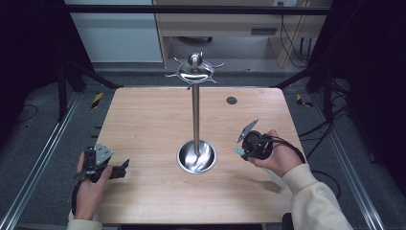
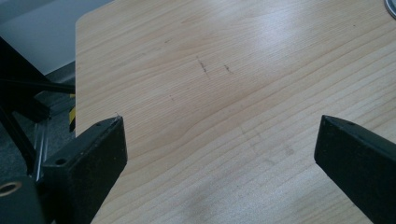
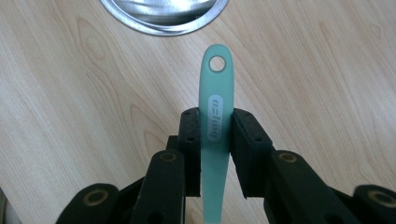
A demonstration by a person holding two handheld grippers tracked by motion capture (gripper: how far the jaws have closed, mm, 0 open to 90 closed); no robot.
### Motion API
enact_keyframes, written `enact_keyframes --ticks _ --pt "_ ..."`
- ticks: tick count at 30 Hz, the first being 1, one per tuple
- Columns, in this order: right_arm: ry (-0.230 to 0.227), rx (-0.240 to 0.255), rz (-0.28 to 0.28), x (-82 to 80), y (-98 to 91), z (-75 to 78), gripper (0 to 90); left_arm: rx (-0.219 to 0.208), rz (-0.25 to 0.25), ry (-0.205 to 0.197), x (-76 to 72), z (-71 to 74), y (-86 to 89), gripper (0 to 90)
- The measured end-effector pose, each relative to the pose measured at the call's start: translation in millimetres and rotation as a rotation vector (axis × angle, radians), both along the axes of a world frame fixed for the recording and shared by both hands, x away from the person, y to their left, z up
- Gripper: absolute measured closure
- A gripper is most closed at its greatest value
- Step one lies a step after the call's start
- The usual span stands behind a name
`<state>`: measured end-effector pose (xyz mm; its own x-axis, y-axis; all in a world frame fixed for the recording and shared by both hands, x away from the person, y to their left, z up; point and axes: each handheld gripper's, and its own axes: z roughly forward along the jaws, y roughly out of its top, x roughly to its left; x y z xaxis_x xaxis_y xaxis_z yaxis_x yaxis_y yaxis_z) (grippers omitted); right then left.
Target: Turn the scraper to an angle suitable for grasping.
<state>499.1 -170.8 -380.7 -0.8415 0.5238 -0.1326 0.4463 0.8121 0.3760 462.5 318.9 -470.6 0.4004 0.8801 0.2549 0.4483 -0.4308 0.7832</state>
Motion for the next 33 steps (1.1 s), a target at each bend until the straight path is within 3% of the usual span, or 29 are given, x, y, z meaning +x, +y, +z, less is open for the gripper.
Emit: enact_keyframes --ticks 8,14,25,31,33 --pt "-0.039 0.032 0.014 -4.0 -2.7 11.4 74.4 0.0 -0.001 0.0 0.0 0.0 -0.4 2.2" --pt "-0.076 0.074 0.015 -7.1 -4.2 30.7 74.5 -0.002 0.0 -0.001 0.0 -0.1 -0.2 2.2" --pt "-0.196 0.206 0.008 -10.8 -8.1 81.5 74.4 -0.002 0.003 -0.002 -1.0 -0.3 0.4 2.2" --pt "-0.266 0.275 -0.015 -1.3 -9.3 101.6 74.4 -0.007 0.002 -0.001 -0.6 0.0 0.6 2.2" --pt "-0.282 0.322 -0.024 4.1 -11.8 107.8 74.4 -0.011 0.006 -0.004 -1.5 0.2 1.2 2.2"
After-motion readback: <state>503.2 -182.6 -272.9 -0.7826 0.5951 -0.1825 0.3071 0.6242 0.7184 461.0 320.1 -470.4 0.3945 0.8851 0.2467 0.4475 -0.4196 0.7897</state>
